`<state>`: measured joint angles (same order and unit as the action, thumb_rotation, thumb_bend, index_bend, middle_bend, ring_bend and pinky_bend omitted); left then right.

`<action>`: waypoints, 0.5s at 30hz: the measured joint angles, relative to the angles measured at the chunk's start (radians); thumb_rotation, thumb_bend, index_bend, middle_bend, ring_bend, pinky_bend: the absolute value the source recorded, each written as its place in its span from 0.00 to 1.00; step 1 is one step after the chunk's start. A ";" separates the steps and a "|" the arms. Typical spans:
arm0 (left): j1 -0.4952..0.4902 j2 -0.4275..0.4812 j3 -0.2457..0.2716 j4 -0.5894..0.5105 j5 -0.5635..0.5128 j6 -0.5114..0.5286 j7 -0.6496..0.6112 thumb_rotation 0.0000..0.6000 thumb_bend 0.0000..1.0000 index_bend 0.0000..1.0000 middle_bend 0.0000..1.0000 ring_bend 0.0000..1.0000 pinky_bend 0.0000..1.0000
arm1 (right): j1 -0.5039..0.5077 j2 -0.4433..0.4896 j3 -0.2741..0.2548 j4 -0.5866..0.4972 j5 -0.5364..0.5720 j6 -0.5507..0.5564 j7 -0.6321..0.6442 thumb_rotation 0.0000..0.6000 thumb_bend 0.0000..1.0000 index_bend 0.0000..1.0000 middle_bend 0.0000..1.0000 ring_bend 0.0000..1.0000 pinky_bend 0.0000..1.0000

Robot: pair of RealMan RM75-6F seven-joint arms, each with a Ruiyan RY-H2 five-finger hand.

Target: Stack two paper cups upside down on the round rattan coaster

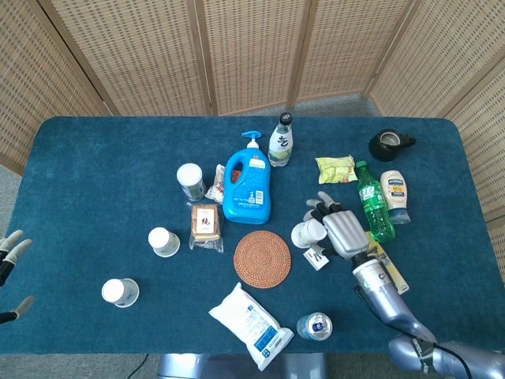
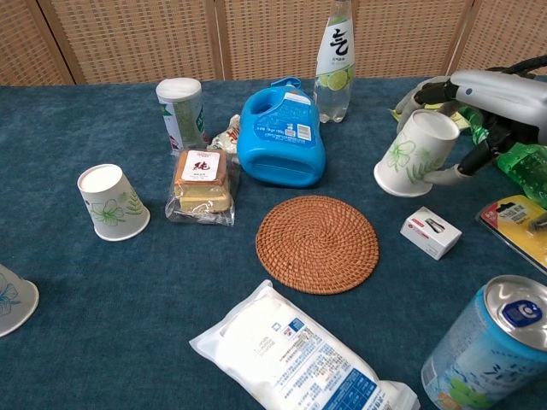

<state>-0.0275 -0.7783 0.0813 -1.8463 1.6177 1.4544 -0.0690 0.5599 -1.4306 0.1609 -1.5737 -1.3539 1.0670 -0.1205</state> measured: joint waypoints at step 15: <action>-0.005 -0.010 0.001 -0.001 -0.009 -0.016 0.021 1.00 0.32 0.00 0.00 0.00 0.00 | 0.017 -0.090 -0.049 -0.037 -0.053 0.000 -0.076 1.00 0.23 0.38 0.21 0.00 0.25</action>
<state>-0.0321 -0.7884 0.0825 -1.8476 1.6086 1.4384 -0.0478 0.5767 -1.5205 0.1123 -1.6109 -1.4072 1.0674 -0.1965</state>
